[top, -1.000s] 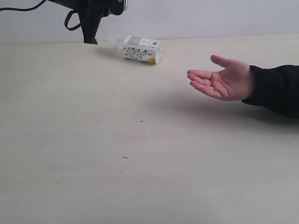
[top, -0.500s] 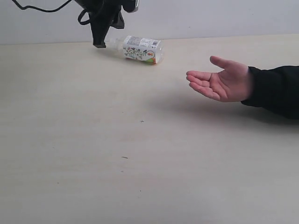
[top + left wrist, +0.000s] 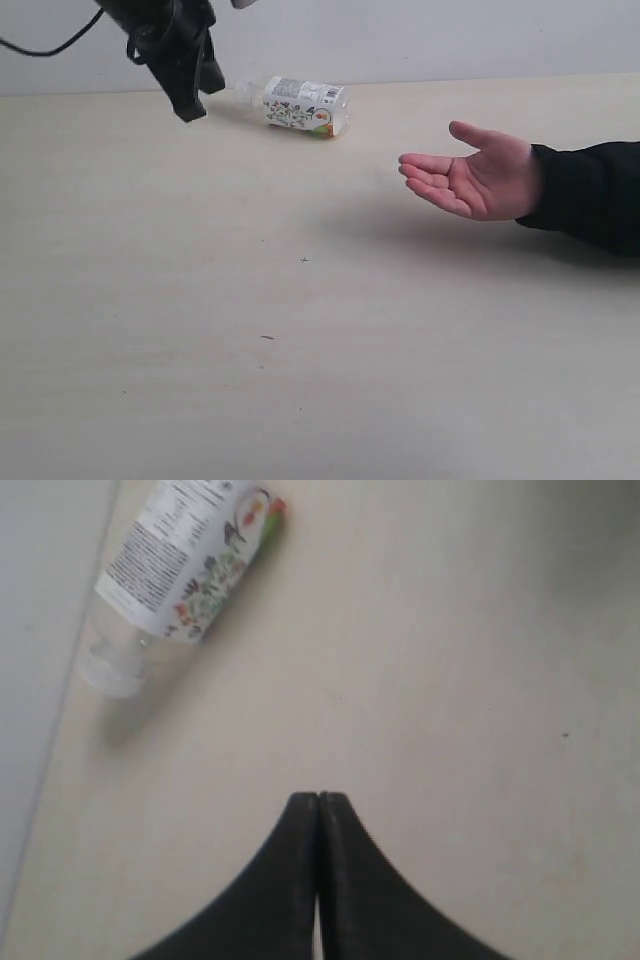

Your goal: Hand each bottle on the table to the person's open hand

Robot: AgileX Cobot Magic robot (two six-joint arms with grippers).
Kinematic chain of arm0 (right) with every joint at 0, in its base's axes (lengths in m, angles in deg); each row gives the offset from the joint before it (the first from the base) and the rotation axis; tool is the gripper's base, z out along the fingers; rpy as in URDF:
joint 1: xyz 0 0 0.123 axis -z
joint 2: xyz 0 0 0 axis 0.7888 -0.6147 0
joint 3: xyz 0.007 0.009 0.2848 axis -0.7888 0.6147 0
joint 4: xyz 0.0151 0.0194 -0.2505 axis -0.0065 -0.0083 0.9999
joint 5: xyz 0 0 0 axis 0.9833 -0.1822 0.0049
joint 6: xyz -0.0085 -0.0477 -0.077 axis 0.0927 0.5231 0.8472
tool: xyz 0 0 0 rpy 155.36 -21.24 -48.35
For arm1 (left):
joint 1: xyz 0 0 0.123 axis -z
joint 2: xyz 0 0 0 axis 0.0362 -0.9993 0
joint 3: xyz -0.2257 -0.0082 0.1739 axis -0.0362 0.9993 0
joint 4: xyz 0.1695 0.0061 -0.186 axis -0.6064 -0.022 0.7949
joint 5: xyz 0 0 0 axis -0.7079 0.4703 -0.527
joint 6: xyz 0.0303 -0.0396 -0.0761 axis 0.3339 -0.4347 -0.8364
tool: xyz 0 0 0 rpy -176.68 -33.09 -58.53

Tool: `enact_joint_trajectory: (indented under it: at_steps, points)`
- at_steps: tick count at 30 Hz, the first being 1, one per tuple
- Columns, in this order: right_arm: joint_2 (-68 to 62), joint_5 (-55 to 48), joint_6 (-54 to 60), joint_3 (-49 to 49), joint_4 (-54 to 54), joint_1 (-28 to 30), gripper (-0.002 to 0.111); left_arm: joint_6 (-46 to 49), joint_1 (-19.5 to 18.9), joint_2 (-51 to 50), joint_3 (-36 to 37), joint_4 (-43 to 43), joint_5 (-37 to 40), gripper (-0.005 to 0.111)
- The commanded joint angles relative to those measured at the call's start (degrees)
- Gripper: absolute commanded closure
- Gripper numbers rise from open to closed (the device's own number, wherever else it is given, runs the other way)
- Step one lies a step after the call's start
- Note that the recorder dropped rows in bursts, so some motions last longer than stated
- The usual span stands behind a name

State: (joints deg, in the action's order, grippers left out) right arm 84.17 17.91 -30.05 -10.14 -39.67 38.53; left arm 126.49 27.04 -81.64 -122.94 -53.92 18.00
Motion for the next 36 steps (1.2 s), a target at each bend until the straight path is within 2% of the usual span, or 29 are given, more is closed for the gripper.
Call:
enact_joint_trajectory:
  at_steps: [1, 5, 10, 12, 25, 30, 36]
  points:
    - [0.33, 0.68, 0.23, 0.26, 0.15, 0.2, 0.108, -8.4, -0.38, 7.07, 13.66, 1.54, -13.1, 0.107]
    - [0.33, 0.68, 0.23, 0.26, 0.15, 0.2, 0.108, -9.22, -0.27, 13.26, 25.54, 8.66, -23.15, 0.107]
    - [0.33, 0.68, 0.23, 0.26, 0.15, 0.2, 0.108, -6.67, -0.27, 19.12, 36.7, 9.39, -32.39, 0.107]
    - [0.33, 0.68, 0.23, 0.26, 0.15, 0.2, 0.108, -6.55, -0.27, 20.2, 38.85, 9.39, -35.82, 0.107]
    - [0.33, 1.19, 0.23, 0.26, 0.15, 0.2, 0.108, -6.55, -0.27, 21.15, 39.8, 9.66, -34.7, 0.107]
    - [0.33, 8.59, 0.07, 0.26, -0.17, 0.2, 0.108, -6.55, -0.27, 21.15, 39.8, 9.41, -34.45, 0.107]
    - [0.33, 12.21, -0.2, 0.26, -6.71, 0.2, 0.108, -4.55, -0.27, 21.15, 39.8, 9.02, -30.81, 0.107]
